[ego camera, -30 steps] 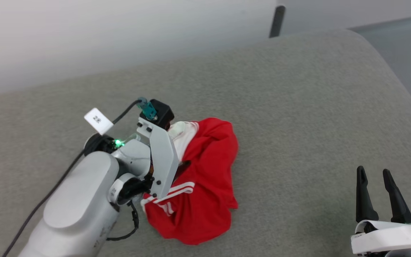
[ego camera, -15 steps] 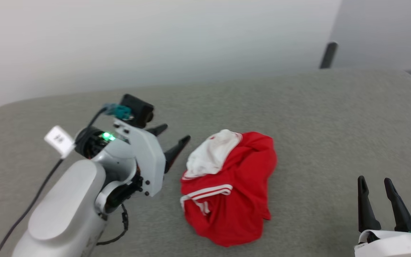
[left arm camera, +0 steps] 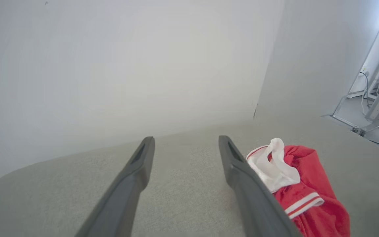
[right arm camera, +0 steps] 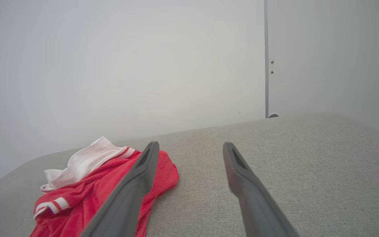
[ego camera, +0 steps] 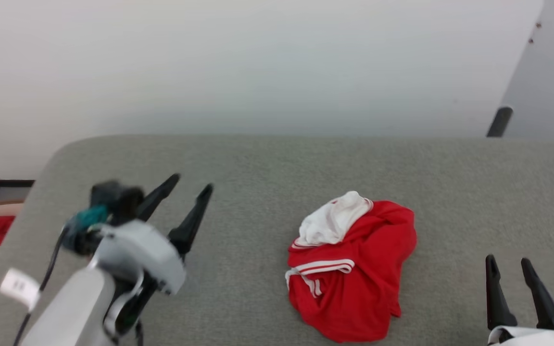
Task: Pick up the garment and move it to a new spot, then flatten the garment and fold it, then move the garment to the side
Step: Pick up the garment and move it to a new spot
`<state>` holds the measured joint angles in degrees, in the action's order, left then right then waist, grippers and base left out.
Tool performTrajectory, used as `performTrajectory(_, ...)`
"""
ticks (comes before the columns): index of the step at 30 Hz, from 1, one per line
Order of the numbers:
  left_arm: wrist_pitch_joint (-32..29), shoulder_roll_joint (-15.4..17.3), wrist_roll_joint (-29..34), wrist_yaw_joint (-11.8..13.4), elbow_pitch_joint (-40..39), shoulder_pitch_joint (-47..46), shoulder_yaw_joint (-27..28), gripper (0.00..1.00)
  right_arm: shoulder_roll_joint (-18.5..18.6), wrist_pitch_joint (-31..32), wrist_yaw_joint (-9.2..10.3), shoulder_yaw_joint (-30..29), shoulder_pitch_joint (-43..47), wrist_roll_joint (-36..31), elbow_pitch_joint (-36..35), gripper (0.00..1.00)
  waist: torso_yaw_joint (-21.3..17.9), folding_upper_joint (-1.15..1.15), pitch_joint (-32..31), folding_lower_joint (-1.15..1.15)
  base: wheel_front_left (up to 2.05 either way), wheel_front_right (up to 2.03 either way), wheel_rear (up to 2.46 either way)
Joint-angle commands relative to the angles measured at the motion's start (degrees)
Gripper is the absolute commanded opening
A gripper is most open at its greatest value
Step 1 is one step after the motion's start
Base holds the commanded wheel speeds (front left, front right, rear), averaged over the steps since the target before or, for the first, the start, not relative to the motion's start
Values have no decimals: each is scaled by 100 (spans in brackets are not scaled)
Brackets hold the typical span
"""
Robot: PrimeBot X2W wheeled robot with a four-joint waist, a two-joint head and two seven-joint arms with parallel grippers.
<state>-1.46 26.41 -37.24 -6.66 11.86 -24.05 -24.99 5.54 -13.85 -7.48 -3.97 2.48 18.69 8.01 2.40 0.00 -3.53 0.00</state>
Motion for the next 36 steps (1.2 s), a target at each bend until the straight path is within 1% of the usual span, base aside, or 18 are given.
performTrajectory(1,69,31,18,38,18,124,28,100,18,7,-2,-4,95,-44,18,100,160,0,-159,0,0,0,0)
performTrajectory(3,349,71,33,82,44,340,123,100,20,17,-2,1,102,-44,7,100,200,0,-186,0,0,0,0)
performTrajectory(8,909,141,42,345,54,900,351,100,40,42,-2,-36,198,-43,-11,100,287,0,-236,0,0,0,0)
performTrajectory(13,1293,105,-52,574,-6,1406,559,100,47,43,-2,-88,321,-48,3,100,338,0,-285,0,0,0,0)
performTrajectory(17,1538,112,4,658,-53,1768,733,100,23,25,-2,-123,381,-32,22,100,375,0,-332,0,0,0,0)
performTrajectory(28,1665,132,283,511,-216,2313,1144,100,-61,-29,-2,-199,516,-24,66,100,549,0,-415,0,0,0,0)
performTrajectory(36,1669,74,386,476,-247,2399,1243,100,-82,-38,-2,-133,500,-26,107,100,613,0,-436,0,0,0,0)
